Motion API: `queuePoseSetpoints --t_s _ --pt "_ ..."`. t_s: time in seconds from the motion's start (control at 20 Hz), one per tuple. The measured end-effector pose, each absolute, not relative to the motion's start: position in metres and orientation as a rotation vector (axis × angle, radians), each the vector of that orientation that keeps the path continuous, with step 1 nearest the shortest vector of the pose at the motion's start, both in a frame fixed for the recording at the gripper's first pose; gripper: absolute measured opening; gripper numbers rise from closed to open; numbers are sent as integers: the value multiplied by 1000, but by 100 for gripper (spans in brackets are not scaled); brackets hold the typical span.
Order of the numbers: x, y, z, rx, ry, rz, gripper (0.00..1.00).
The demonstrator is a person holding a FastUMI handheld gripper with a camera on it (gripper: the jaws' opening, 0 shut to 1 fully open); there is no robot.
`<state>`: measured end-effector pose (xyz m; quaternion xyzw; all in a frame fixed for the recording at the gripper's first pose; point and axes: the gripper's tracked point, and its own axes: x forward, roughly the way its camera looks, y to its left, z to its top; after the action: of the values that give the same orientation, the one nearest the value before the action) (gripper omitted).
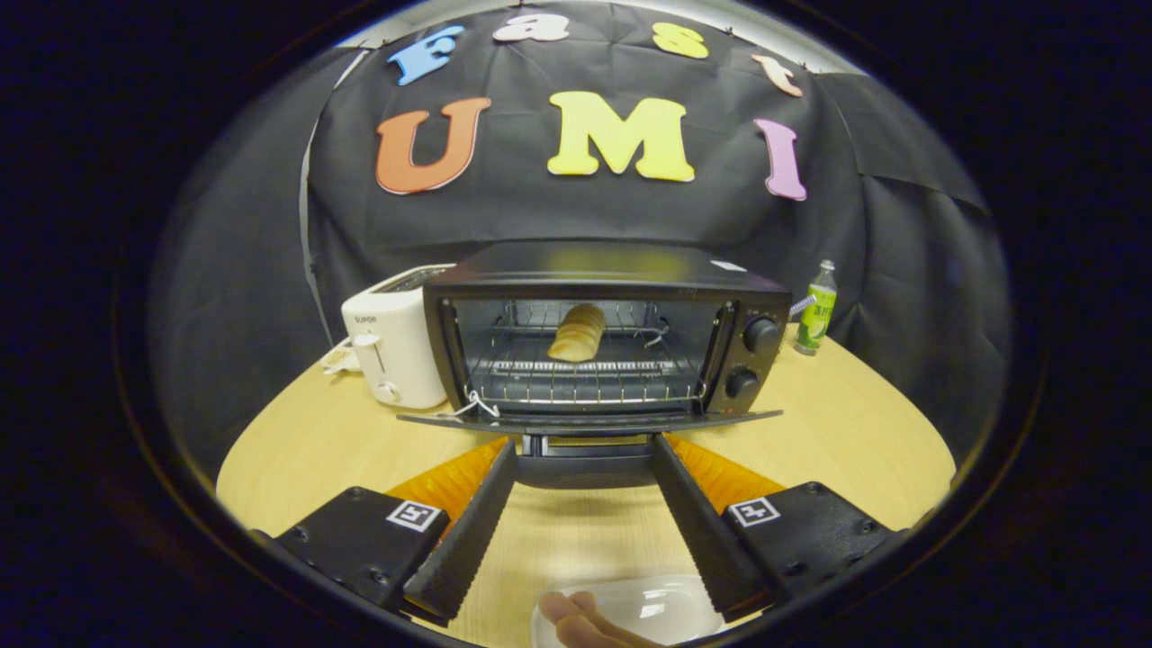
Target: Open the toaster oven, put the food inside, and close the toaster oven door.
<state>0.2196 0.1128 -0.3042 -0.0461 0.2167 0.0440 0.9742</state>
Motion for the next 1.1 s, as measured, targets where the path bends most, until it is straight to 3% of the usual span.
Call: queuePoseSetpoints --t_s 0.55,0.8,1.1 --pt "262 127 -252 -121 324 98 100" --pt "220 132 -226 -40 360 121 100" --pt "146 141 -110 40 243 227 100"
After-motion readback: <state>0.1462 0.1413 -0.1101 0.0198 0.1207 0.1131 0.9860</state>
